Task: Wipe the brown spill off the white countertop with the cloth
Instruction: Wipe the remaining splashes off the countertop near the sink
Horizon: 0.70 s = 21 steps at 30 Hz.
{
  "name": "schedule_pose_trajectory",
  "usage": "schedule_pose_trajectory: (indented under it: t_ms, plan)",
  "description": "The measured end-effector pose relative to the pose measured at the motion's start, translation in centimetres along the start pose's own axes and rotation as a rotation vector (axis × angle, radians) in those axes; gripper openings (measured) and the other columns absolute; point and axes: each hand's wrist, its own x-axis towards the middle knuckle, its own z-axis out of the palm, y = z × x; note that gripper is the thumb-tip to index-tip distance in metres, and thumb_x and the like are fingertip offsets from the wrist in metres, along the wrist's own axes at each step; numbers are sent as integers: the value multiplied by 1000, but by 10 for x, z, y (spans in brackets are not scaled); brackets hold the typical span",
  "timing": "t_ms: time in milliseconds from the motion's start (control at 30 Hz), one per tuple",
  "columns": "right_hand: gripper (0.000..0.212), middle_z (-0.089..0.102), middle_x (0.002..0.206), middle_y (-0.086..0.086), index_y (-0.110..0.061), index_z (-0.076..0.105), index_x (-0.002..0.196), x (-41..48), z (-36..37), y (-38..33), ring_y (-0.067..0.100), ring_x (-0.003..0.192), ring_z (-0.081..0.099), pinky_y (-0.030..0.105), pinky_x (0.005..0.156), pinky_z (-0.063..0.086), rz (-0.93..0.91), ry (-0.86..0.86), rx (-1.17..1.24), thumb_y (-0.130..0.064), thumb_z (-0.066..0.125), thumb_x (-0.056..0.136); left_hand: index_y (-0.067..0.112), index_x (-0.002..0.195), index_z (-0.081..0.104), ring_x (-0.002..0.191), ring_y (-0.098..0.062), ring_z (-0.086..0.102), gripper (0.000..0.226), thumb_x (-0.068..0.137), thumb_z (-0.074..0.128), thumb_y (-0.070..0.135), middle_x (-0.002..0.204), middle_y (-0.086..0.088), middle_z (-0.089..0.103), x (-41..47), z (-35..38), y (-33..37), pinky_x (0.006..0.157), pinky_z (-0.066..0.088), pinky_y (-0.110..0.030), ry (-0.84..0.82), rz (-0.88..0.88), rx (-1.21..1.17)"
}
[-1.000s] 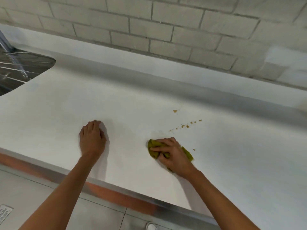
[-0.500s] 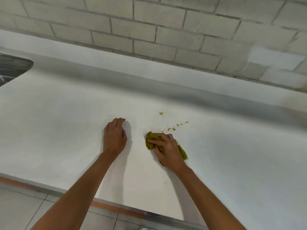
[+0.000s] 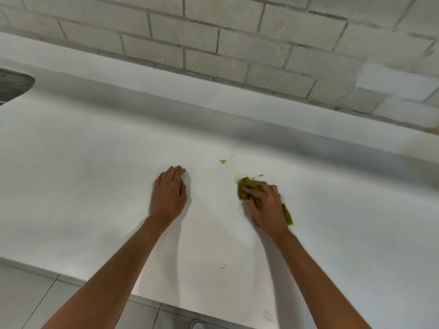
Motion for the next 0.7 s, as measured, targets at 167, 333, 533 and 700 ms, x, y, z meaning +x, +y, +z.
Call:
schedule_pose_trajectory:
  t_ms: [167,333,533,700]
  plan:
    - [35,56,127,7,-18,64,117,42,14,-18,32,104,45,33,89,36,93,14,-43,-8,54,86,4,131,48,131,-25,42,39,93,39,6,139,-11,49,1,1,2,112,29,-38,-2,-2,18]
    - [35,60,122,1,-23,68,112,9,16,-29,27,100,50,37,89,41,-113,-68,41,-8,59,81,4,130,49,131,-27,43,38,93,41,5,138,-12,50,0,3,-1,111,30,-40,-3,2,14]
    - [35,59,123,9,-18,66,114,12,-10,16,34,102,49,36,89,39,163,101,-64,-5,59,83,3,128,51,128,-29,46,37,92,42,4,136,-14,52,0,4,-2,109,32,-42,4,7,15]
    - [36,52,132,7,-18,60,122,52,10,-8,31,110,44,36,93,36,147,9,-80,-11,51,88,4,128,50,128,-29,45,37,92,42,5,136,-13,51,1,6,-1,109,32,-41,0,-3,35]
